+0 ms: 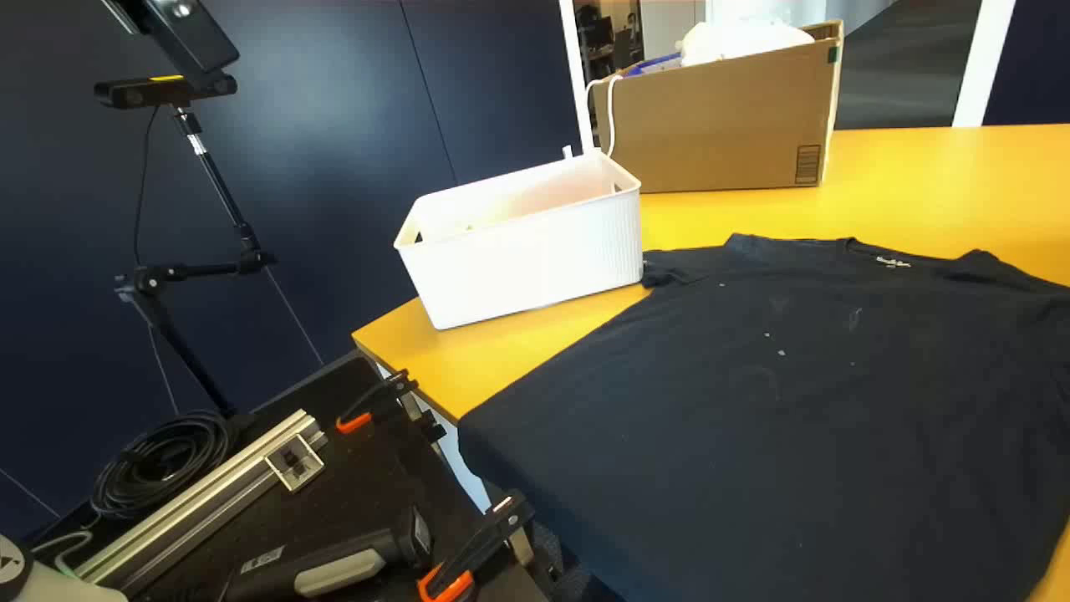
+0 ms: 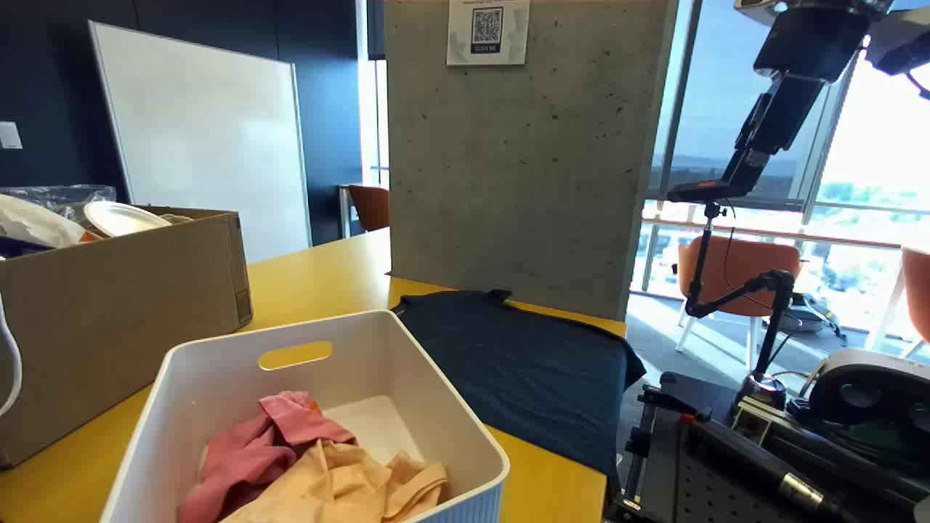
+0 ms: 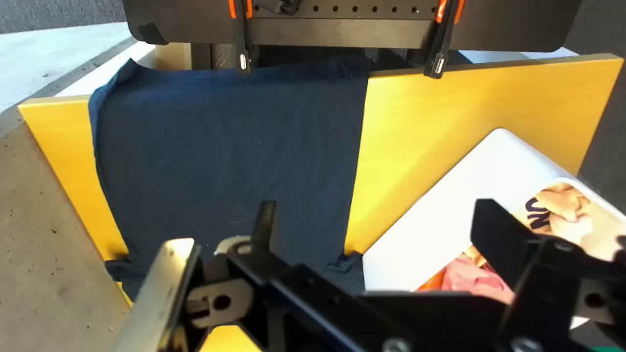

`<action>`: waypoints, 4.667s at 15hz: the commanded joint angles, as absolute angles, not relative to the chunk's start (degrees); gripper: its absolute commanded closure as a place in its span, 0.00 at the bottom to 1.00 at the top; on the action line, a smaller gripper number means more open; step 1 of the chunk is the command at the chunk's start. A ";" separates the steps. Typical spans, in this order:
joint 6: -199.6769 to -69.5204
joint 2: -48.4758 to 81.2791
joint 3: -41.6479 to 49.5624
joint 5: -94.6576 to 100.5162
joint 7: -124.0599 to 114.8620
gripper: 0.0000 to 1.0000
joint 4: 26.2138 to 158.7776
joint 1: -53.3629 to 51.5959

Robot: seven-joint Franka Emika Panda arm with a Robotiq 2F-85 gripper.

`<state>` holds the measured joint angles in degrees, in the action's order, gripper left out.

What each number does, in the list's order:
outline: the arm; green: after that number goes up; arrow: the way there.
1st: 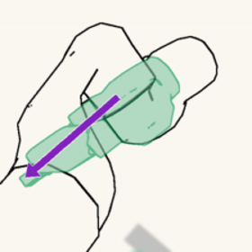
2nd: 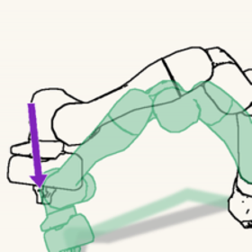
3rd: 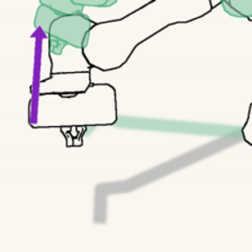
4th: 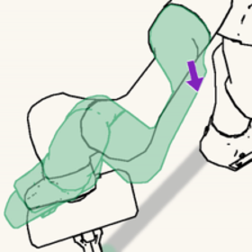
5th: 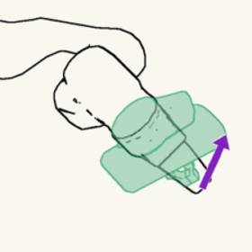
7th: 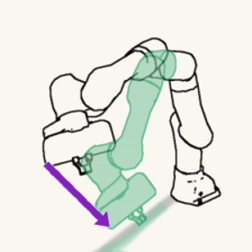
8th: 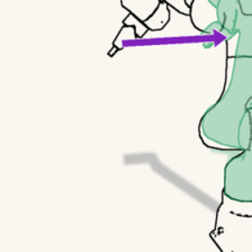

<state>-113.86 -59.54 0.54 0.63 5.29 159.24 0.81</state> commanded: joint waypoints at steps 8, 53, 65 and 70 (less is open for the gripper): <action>-115.25 -56.16 3.07 1.62 7.17 0.00 157.15 0.60; -140.21 26.42 -2.24 -5.28 24.02 0.00 120.27 -0.08; -140.68 41.01 -2.60 -0.65 16.77 0.00 101.96 0.26; -138.06 45.41 -3.05 1.32 15.82 0.00 96.29 -1.18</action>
